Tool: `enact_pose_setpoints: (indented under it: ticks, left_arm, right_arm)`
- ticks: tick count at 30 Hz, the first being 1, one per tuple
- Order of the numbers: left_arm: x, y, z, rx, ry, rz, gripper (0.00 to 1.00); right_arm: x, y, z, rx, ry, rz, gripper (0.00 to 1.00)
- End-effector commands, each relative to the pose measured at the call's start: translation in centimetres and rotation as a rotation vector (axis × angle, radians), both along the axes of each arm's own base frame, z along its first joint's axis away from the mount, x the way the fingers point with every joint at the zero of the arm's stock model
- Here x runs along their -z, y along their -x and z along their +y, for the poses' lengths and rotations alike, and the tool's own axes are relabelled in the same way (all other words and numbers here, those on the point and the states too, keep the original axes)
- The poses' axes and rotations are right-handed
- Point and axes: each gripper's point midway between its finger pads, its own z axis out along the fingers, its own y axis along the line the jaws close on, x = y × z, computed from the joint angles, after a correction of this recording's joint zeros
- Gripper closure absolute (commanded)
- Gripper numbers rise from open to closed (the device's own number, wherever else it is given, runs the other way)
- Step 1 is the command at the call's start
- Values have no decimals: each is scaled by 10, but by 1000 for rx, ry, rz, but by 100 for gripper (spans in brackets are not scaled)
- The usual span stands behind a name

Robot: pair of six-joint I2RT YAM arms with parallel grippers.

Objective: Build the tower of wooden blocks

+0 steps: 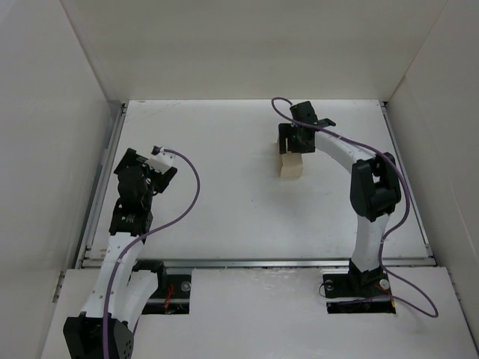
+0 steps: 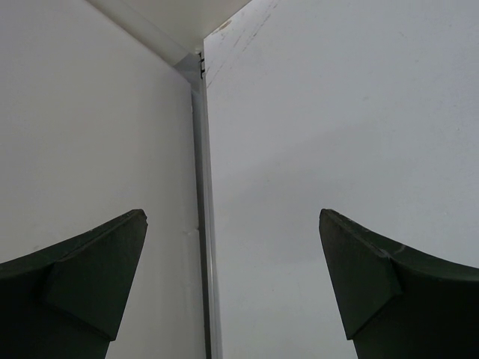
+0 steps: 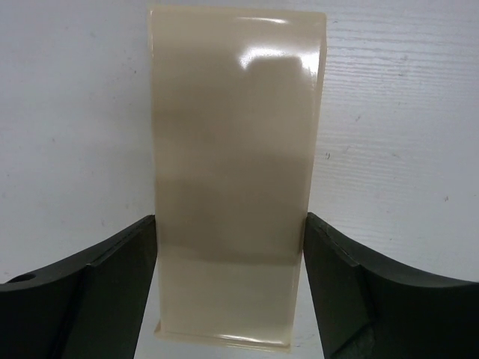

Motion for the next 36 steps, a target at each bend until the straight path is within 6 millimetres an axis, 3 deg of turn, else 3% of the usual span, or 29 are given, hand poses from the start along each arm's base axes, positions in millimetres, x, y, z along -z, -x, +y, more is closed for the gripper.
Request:
enact_pose_setpoints:
  ticks: [1,8,14,15,16,17,18,25,32,36]
  left_arm:
    - [-9,0,-1,0,16,-38,0]
    - [-9,0,-1,0,16,-38,0]
    - [-9,0,-1,0,16,-38,0]
    - [-6,-1,-2,0,16,-28,0]
    - [-6,-1,-2,0,16,-28,0]
    - [-6,-1,-3,9,18,-28,0]
    - [-6,-1,-3,9,18,-28,0]
    - [-6,-1,-3,11,9,-27,0]
    - [-6,-1,-3,11,9,-27,0]
    - [-6,-1,-3,11,9,-27,0]
  right_arm:
    - [-19,-13,10,-5,14,-72,24]
    - [-24,-11,6,-8,118,-93,59]
    - [-48,-1,6,31,257,-179,63]
    - [-44,7,15,16,291,-187,68]
    - [-53,7,20,25,307,-223,71]
    - [-53,11,14,52,370,-239,71]
    - [-51,18,25,36,392,-253,72]
    - [-49,31,36,45,582,-299,72]
    - [-52,31,38,44,630,-319,73]
    - [-63,23,38,46,533,-331,74]
